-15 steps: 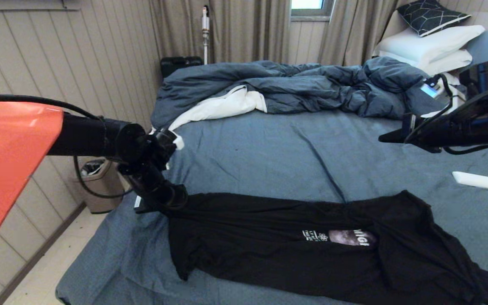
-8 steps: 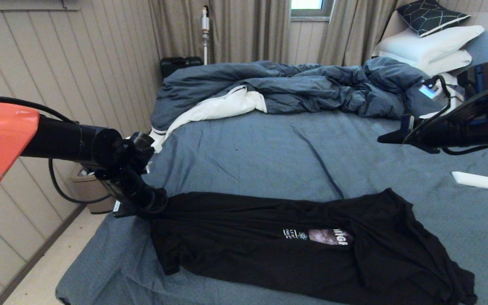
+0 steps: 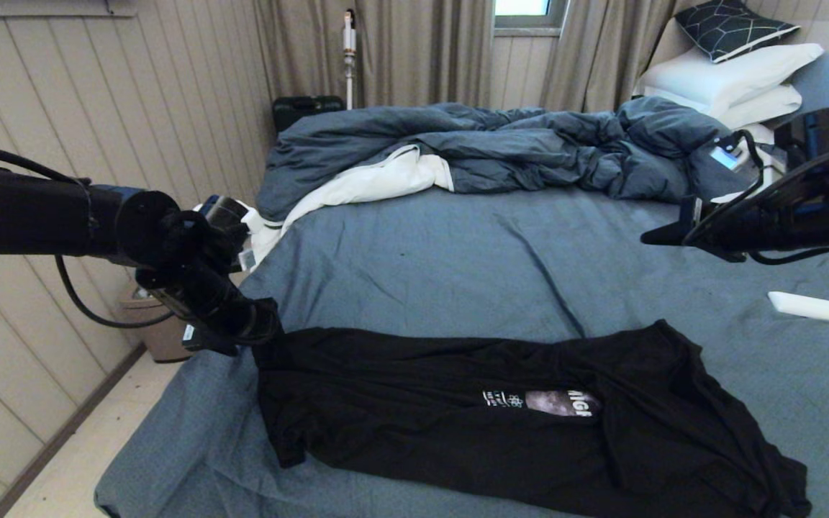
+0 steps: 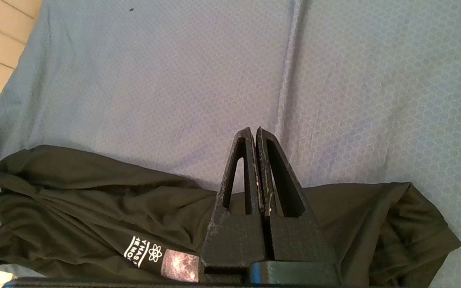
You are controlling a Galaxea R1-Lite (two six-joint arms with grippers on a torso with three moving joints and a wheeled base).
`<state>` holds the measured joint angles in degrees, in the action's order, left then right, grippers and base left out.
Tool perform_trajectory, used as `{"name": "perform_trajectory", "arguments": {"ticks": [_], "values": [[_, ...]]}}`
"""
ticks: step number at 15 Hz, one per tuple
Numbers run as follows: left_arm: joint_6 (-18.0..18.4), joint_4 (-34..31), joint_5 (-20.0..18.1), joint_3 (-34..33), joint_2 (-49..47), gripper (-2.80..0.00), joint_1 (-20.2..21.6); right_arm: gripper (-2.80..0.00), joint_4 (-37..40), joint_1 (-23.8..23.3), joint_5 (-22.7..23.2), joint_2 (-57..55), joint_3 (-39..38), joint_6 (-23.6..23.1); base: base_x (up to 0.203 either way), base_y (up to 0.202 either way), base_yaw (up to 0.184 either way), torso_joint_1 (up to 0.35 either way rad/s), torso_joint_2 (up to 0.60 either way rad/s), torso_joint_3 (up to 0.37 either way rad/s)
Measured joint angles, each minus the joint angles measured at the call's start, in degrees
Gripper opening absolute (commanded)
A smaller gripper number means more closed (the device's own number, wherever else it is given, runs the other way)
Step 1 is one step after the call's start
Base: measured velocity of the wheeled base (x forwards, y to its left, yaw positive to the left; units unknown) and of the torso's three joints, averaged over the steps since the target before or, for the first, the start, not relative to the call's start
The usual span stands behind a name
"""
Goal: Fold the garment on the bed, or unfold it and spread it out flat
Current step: Unford the black T-shirt
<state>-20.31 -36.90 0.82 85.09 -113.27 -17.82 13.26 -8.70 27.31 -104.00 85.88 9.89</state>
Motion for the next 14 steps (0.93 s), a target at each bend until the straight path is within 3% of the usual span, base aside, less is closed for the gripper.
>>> {"name": "perform_trajectory", "arguments": {"ticks": [1,2,3,7,10,14], "values": [[-0.01,0.04,-0.36,0.06,2.04,0.00,-0.22,-2.80,0.02,0.00,0.02,0.00,0.00,-0.01,0.000,0.000,0.000,0.000,0.00,0.000],[-0.02,0.02,-0.92,0.09,4.20,-1.49,-0.43,-2.80,0.02,0.00,0.02,0.00,0.00,0.00,0.000,0.000,0.000,0.000,0.00,0.000],[0.03,0.00,-1.53,-0.06,6.85,-2.80,-0.81,-2.80,0.02,0.00,0.02,0.00,0.00,0.00,0.000,0.000,0.000,0.000,0.00,0.000],[0.53,-0.15,-3.26,-5.35,17.61,-2.80,-4.30,-2.80,0.04,0.09,-0.01,0.02,-0.49,-0.29,0.000,0.000,0.000,0.000,0.00,0.000],[0.98,1.17,-4.89,-12.09,24.05,-2.80,-10.03,-2.80,0.63,0.37,-0.05,-0.05,-1.57,-1.88,0.000,0.000,0.000,0.000,0.00,0.000],[-2.15,11.97,-5.19,-18.25,24.98,-2.80,-17.27,-2.80,4.19,5.11,-0.05,0.65,-2.89,-2.99,0.000,0.000,0.000,0.000,0.00,0.000]]}}
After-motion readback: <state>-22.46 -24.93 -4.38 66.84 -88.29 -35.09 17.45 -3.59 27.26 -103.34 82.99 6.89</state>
